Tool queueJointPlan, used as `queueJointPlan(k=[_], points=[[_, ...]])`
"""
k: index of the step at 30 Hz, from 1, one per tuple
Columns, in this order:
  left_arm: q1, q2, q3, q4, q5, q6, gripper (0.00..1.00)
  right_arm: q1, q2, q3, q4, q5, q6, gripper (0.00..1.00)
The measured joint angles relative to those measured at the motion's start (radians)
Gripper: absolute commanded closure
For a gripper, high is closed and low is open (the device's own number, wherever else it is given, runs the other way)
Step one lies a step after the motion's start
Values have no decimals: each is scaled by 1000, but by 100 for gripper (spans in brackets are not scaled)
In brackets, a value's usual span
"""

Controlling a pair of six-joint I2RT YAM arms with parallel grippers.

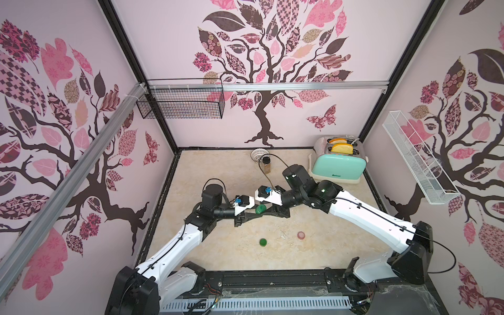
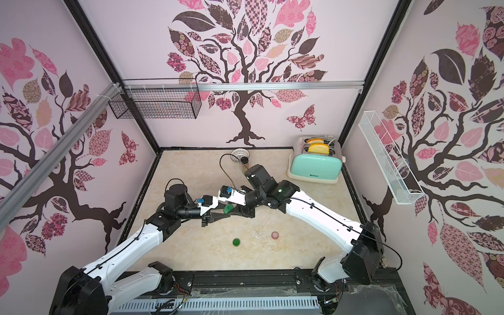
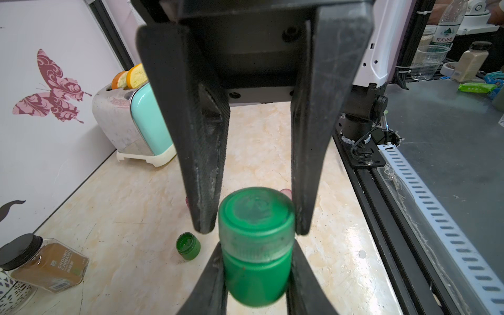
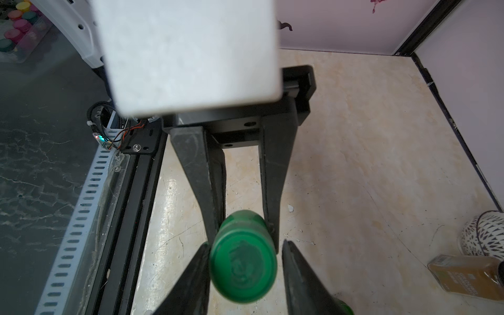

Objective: Close the paint jar lid
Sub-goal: Screw the lid onto the paint jar.

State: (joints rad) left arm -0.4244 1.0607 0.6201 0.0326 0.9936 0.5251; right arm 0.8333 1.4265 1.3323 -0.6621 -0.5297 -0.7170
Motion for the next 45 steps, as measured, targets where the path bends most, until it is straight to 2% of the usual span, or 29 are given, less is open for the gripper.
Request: queueJointPlan(k=[10, 16, 22, 27, 31, 34, 36, 40, 44, 45], points=[[0, 10, 13, -17, -11, 5, 73, 8, 0, 0, 3, 28, 31, 80], [5, 9, 13, -16, -45, 6, 74, 39, 0, 0, 30, 120, 157, 94], [13, -5, 10, -14, -127, 5, 74, 106, 15, 3, 84, 328, 483, 100], [17, -9, -2, -8, -199, -2, 74, 145, 64, 41, 79, 481, 886, 100], [19, -9, -3, -5, -234, -6, 74, 177, 105, 95, 43, 560, 1091, 92], [21, -12, -3, -4, -247, -7, 74, 189, 126, 127, 14, 594, 1179, 88], [21, -13, -4, -3, -252, -8, 74, 191, 132, 139, 3, 603, 1205, 80], [21, -17, -5, 12, -251, -9, 74, 191, 125, 144, -3, 607, 1167, 58], [9, -28, -5, 40, -216, -7, 74, 165, 64, 121, 26, 552, 1006, 37], [5, -29, -5, 43, -204, -7, 74, 154, 40, 111, 34, 525, 954, 34]])
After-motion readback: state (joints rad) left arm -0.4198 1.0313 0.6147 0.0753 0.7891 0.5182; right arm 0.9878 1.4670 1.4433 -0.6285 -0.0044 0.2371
